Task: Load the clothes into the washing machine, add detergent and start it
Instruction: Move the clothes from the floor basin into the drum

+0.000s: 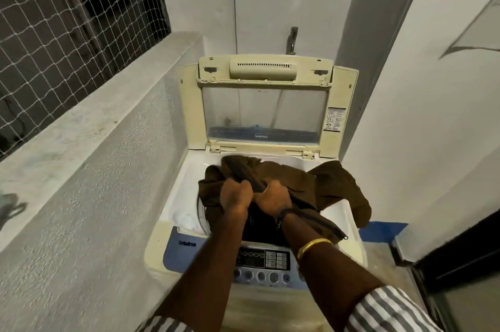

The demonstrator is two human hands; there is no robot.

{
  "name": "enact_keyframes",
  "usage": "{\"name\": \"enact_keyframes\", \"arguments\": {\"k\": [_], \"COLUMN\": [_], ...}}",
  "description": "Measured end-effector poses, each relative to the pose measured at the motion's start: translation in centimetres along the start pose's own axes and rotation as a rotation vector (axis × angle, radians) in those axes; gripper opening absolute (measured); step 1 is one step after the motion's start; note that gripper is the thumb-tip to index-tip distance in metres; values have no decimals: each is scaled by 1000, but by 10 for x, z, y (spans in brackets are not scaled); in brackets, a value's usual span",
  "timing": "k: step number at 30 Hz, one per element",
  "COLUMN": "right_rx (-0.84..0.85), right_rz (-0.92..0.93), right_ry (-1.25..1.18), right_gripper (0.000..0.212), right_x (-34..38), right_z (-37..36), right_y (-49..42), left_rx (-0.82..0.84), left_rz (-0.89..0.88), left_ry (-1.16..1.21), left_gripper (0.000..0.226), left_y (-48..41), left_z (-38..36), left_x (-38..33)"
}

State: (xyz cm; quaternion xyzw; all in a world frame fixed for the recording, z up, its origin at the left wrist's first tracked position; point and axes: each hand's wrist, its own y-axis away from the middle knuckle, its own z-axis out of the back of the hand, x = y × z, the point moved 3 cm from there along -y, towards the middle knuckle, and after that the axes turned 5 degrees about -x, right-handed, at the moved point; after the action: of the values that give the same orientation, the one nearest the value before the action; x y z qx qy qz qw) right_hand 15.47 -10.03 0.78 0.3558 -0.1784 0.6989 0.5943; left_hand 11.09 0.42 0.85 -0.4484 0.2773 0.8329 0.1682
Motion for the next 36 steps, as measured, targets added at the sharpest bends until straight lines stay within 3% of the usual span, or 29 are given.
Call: {"name": "enact_keyframes", "arguments": {"k": [4, 7, 9, 12, 14, 18, 22, 26, 31, 36], "right_rx": [136, 119, 53, -32, -152, -462, -493, -573, -780, -778], "right_rz": [51, 73, 98, 120, 99, -134, -482, -936, -997, -1051], "right_ry": [68, 31, 5, -107, -212, -367, -450, -822, -969, -837], "right_gripper": [33, 59, 66, 39, 21, 14, 29, 55, 59, 66], "right_x": [-3, -7, -14, -27, -35, -52, -80, -87, -76, -77], "right_z": [-6, 7, 17, 23, 27, 49, 60, 54, 49, 40], "right_y": [-18, -31, -39, -44, -47, -53, -61, -48, -38, -44], "left_rx": [3, -70, -147, -115, -45, 22, 26, 29, 39, 70], "left_rz": [-26, -34, -171, -391, -433, -410, -448, -486, -493, -502], "left_ry": [-38, -72, -149, -329, -409, -560, -628, -685, -704, -699], "left_gripper": [38, 62, 77, 62, 46, 44, 48, 50, 51, 51], "left_y": [-9, -14, -11, -9, -11, -22, -25, -29, -38, -42], "left_z": [-15, -27, -35, -53, -61, -66, -71, -73, -73, -73], "left_x": [-15, -18, -28, -45, -48, -26, -5, 1, 2, 4]}}
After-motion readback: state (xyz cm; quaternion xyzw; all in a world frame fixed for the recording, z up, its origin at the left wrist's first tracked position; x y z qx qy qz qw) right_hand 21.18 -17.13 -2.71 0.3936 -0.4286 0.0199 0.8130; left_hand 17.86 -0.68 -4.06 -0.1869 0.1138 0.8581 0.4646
